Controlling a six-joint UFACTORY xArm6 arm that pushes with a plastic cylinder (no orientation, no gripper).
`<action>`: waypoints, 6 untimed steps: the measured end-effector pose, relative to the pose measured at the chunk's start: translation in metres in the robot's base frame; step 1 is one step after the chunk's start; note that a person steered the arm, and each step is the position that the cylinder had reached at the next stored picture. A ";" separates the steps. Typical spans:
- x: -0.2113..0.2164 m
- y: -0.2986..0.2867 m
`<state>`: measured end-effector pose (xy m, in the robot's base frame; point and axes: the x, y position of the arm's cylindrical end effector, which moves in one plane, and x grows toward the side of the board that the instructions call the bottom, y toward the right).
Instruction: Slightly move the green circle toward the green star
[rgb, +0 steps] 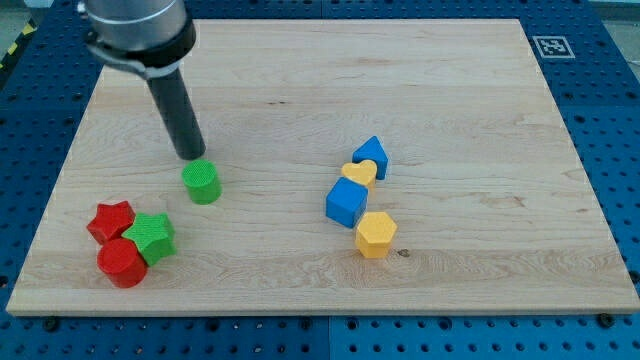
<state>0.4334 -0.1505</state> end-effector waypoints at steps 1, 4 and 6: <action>0.000 0.025; 0.059 0.026; 0.075 0.088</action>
<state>0.5084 -0.0628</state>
